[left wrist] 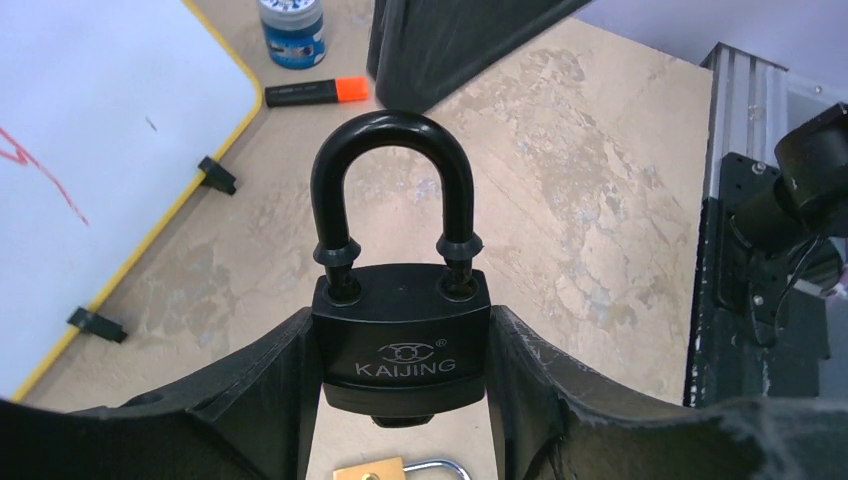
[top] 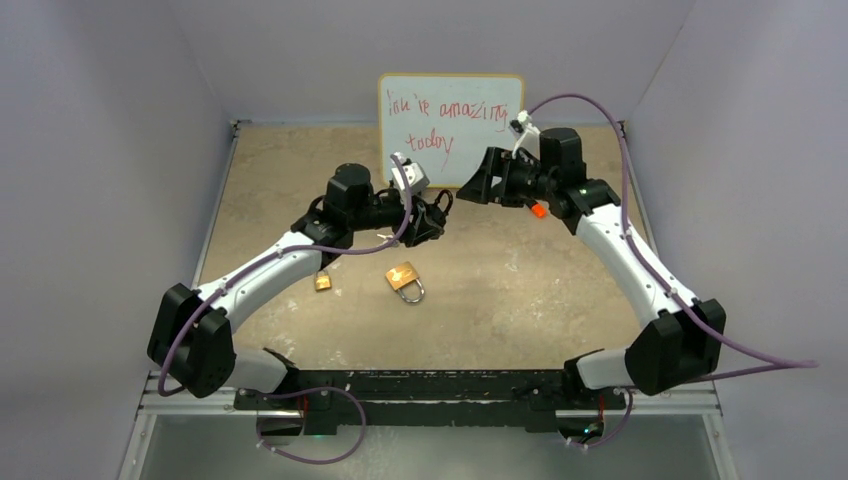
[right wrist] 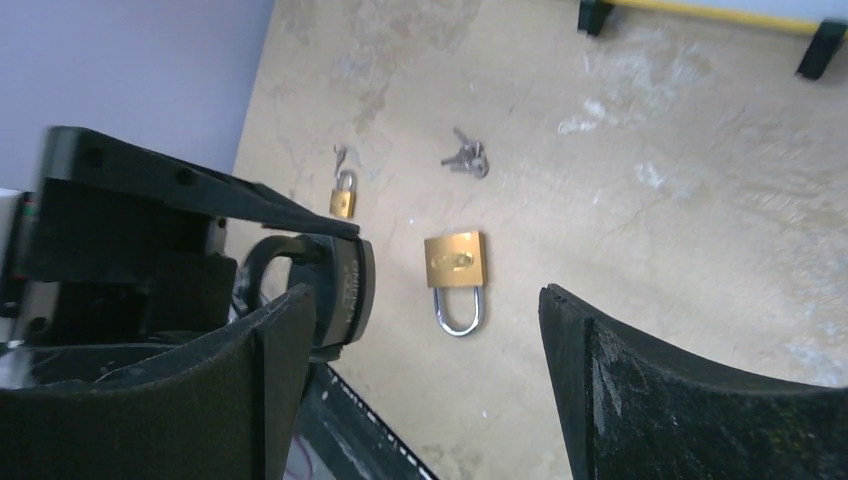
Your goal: Unlock with the key
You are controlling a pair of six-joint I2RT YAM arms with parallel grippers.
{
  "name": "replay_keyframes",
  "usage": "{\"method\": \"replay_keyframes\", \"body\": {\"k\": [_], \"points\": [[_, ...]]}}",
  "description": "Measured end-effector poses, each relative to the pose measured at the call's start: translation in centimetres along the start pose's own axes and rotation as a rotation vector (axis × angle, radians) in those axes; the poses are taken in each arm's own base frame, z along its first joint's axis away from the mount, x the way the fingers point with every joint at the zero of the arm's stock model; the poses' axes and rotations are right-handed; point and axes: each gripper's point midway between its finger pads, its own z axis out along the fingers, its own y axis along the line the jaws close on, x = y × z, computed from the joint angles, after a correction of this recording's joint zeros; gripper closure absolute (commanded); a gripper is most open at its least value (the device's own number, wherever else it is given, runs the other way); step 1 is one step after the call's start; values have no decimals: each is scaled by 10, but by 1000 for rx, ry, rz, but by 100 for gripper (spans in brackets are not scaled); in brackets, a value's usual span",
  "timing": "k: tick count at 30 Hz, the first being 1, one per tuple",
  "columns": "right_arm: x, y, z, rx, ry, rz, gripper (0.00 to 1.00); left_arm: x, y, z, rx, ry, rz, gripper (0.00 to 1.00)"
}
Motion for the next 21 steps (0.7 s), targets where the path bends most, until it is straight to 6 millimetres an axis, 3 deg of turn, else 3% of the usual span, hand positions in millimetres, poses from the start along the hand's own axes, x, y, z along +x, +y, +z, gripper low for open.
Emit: {"method": "replay_keyframes", "body": {"k": [7,21], "points": [[35,8,12,-74,156,18,18,-3,-2,1,35,-17,94,100],[24,34,-7,-148,65,-45,21,8,17,3,-59,12,85,100]]}}
